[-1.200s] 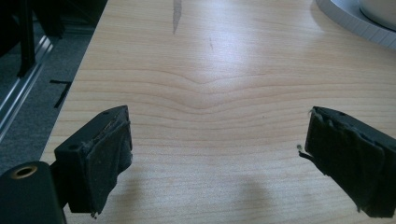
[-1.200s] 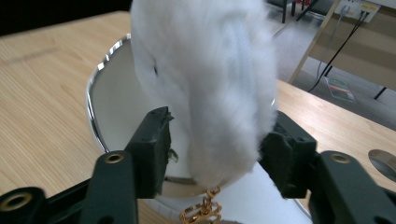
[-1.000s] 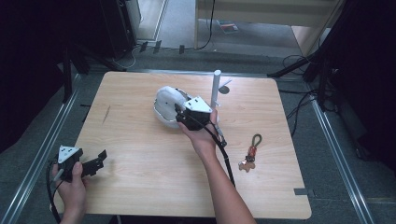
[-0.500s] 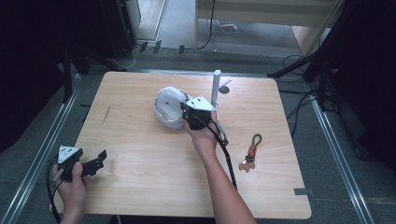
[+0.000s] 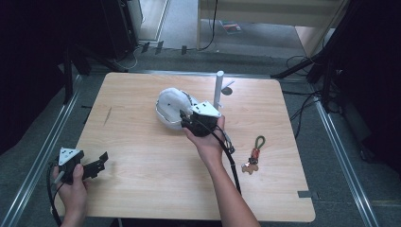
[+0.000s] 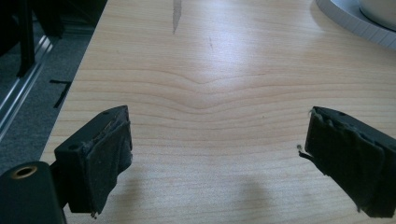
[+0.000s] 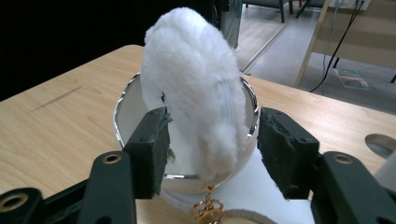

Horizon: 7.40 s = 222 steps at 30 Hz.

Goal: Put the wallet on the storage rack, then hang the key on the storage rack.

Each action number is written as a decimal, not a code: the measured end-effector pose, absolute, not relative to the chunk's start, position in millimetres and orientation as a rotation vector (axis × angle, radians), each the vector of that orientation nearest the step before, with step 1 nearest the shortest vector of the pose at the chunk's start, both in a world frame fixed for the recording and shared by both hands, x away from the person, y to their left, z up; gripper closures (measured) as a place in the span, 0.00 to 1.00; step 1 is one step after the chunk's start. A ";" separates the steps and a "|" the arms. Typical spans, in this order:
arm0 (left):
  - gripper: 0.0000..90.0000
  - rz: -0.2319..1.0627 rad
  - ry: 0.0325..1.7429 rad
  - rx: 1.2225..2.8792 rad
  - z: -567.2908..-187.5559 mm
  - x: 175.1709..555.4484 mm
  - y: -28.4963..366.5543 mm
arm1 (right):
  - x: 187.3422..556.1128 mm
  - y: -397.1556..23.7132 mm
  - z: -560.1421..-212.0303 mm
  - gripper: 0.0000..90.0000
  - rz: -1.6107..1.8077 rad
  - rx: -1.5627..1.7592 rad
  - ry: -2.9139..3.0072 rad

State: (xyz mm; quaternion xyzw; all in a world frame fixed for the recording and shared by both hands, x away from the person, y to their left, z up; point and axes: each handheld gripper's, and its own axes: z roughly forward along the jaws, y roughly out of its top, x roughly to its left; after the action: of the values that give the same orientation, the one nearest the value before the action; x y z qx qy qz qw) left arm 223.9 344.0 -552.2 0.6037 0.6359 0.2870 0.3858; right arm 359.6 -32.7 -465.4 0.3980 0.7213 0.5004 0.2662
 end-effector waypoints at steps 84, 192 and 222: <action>0.09 0.726 1.622 1.549 -552.4 222.9 343.0 | 247.3 -230.3 -504.7 0.39 0.955 1.598 2.007; 0.09 0.718 1.620 1.549 -552.3 222.7 344.2 | 268.4 -193.6 -476.4 0.78 1.130 1.373 1.599; 0.09 0.713 1.621 1.545 -552.4 222.3 344.6 | 263.6 -137.9 -452.4 0.78 1.284 1.130 1.580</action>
State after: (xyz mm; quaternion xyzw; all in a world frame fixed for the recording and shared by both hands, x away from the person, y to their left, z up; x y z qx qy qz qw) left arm 222.3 344.6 -552.4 0.6065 0.6366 0.2798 0.3855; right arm 263.6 -137.9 -452.4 0.4459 0.6233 0.5065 0.3953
